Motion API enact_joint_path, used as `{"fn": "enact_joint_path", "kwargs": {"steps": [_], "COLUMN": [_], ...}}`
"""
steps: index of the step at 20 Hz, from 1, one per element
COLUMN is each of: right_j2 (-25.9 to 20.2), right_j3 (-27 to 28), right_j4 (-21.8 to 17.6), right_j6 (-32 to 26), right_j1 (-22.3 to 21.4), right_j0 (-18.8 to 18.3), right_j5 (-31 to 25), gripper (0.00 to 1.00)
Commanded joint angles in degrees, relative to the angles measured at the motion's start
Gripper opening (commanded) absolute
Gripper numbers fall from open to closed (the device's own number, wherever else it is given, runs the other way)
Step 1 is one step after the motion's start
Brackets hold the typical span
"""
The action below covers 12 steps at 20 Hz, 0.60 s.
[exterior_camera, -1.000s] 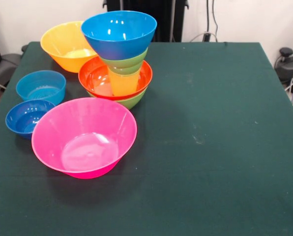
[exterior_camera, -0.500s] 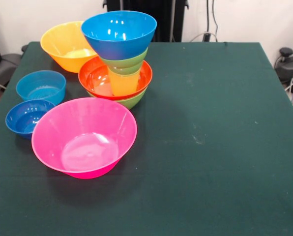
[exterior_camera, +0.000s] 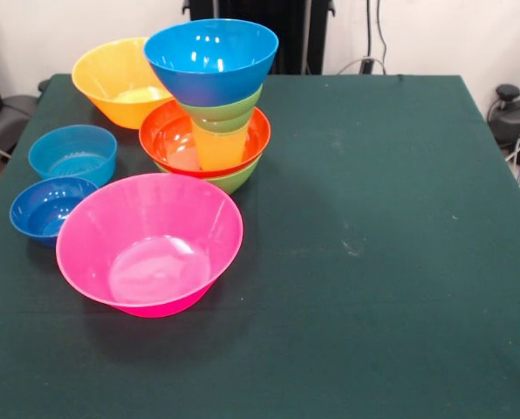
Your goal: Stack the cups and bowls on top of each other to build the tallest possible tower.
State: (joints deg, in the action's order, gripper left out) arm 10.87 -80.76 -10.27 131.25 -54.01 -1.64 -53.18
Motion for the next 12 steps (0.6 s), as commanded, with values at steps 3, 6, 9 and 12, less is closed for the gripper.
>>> {"fn": "enact_joint_path", "kwargs": {"steps": [3,6,9,12], "right_j2": [-3.59,-3.76,-4.34,-5.2], "right_j3": [-9.61,-11.08,-12.51,-13.6], "right_j4": [-5.61,-5.72,-5.54,-5.12], "right_j6": [-7.03,-6.8,-6.86,-7.78], "right_j1": [1.05,1.36,1.81,1.83], "right_j0": [-0.8,-1.08,-1.64,-2.3], "right_j5": [5.81,8.2,10.64,11.82], "gripper": [0.0,0.0,0.0,0.0]}}
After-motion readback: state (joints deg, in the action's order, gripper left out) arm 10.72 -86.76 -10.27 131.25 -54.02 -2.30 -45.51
